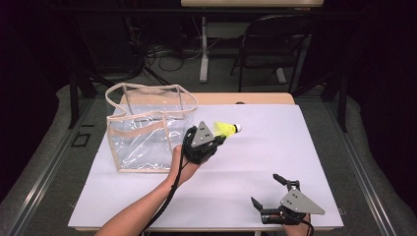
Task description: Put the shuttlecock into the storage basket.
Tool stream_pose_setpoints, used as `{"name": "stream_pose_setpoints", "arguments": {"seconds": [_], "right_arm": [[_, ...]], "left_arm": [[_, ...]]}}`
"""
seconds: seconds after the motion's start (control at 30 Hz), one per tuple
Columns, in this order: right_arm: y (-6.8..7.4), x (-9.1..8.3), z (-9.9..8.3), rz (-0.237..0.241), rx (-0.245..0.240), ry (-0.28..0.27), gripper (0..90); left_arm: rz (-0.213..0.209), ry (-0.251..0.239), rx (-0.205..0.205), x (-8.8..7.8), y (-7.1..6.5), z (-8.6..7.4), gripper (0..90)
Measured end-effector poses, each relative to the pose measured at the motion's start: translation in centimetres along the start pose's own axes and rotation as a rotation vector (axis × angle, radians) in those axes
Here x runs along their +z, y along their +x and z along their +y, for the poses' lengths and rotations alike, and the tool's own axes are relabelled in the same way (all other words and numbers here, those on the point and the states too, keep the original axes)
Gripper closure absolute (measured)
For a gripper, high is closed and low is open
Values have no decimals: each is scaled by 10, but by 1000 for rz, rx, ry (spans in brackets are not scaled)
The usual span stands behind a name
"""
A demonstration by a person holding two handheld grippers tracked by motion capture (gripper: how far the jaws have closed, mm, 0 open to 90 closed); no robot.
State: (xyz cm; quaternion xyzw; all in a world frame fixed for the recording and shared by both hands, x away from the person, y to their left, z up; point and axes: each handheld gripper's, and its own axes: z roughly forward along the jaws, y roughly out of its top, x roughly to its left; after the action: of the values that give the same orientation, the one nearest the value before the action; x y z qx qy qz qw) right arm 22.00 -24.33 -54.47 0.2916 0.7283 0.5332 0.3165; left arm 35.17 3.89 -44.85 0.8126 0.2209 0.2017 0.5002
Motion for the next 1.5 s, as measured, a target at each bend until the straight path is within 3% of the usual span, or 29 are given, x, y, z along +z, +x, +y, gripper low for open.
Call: {"name": "stream_pose_setpoints", "arguments": {"seconds": [1.5], "right_arm": [[0, 0, 0, -1, 1, 3, 12]], "left_arm": [[55, -26, 2, -16, 19, 10, 894]]}}
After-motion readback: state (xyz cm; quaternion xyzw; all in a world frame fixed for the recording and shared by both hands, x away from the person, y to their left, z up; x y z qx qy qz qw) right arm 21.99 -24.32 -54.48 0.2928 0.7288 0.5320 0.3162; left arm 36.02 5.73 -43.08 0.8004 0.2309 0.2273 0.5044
